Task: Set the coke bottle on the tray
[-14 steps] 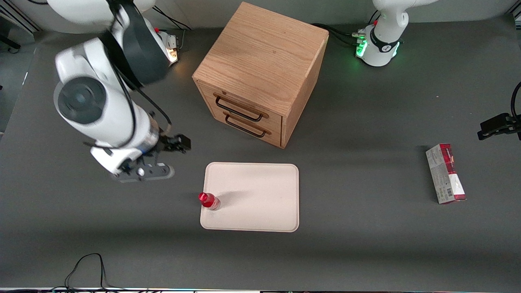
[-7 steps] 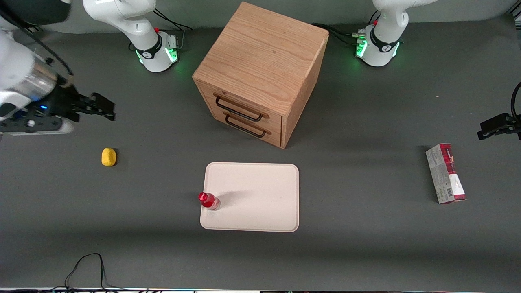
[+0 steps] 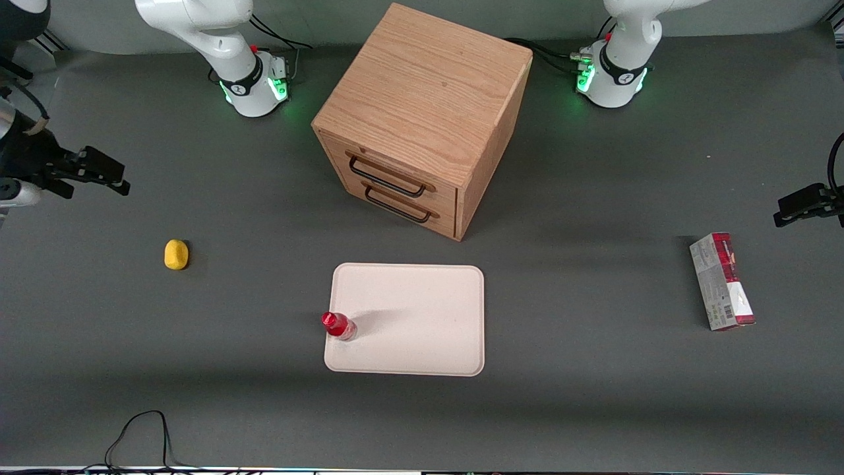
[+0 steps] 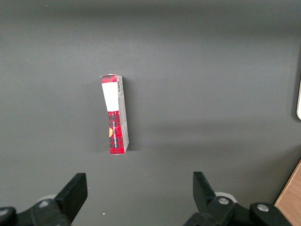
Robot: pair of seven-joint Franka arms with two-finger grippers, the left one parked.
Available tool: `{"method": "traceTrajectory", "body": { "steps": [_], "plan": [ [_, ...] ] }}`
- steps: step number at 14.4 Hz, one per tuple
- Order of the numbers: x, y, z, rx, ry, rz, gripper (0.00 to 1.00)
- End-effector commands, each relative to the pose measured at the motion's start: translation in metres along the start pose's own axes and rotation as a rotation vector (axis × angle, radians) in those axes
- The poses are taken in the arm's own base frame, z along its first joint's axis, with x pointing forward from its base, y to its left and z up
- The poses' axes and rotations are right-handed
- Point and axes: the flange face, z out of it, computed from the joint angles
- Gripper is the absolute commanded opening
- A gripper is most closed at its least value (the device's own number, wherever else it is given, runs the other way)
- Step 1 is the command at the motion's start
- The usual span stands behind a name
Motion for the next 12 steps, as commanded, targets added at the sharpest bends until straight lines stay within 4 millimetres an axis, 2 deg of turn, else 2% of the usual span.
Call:
{"method": "traceTrajectory", "body": {
  "steps": [1,4,12],
  "plan": [
    [-0.0019,0.0036,0.0012,0.009,0.015,-0.019,1.0],
    [-0.0023,0.0037,0.004,0.008,0.0,-0.08,1.0],
    [0.0023,0.0089,0.0086,-0.018,-0.012,-0.094,1.0]
  ]
}}
